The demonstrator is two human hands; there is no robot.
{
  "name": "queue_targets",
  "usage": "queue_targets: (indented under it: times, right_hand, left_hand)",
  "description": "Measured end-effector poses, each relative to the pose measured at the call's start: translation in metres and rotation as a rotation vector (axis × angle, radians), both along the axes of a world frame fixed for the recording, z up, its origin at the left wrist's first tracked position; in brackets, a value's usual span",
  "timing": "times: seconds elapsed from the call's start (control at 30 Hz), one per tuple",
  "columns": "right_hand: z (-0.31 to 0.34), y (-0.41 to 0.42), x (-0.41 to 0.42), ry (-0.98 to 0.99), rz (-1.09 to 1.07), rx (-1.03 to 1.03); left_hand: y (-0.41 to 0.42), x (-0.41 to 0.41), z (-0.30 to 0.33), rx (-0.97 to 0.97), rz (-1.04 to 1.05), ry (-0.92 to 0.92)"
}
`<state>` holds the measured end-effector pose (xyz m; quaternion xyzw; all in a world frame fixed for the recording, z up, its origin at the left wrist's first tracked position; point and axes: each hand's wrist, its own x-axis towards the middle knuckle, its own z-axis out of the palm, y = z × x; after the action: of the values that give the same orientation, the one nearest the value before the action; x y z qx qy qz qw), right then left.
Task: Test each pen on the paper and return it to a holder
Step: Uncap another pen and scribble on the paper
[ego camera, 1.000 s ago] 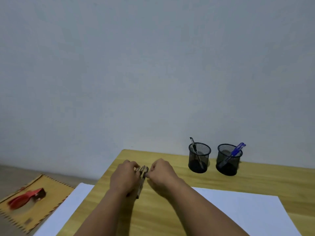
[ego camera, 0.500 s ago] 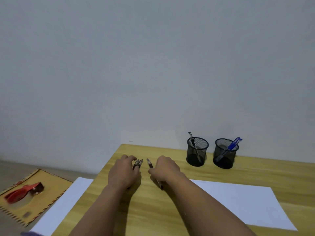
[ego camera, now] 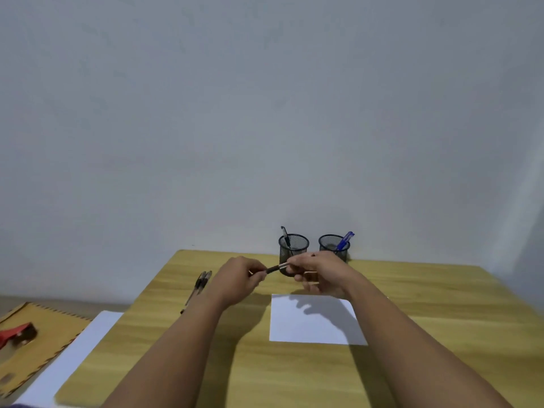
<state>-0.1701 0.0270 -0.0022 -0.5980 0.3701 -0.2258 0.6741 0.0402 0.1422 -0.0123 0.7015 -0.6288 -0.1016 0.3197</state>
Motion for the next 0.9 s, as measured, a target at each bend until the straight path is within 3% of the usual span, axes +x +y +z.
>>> queue_targets:
  times: [0.07,0.27,0.57,0.73,0.83,0.9]
  right_hand:
    - [-0.004,0.001,-0.007,-0.130,-0.109,0.063]
    - [-0.023,0.004,-0.009,-0.180,-0.360,-0.042]
    - [-0.016,-0.009,0.011,-0.362,-0.636,0.131]
    - [-0.016,-0.042,-0.030,-0.445,-0.974,0.293]
    - [-0.018,-0.063,-0.071,-0.243,-0.950,0.087]
    - [-0.023,-0.064,-0.069,-0.238,-0.867,-0.036]
  left_hand:
    - [-0.006,-0.022,0.007,-0.029,-0.054,0.078]
    - [-0.019,-0.062,0.016,0.146,-0.156,0.373]
    - [-0.039,-0.083,0.041,0.250,-0.159,0.539]
    - [-0.033,-0.056,0.026,0.476,-0.140,0.541]
    - [-0.019,-0.010,0.000,0.308,0.043,0.494]
    - [-0.019,0.003,-0.015,0.263,0.126,0.288]
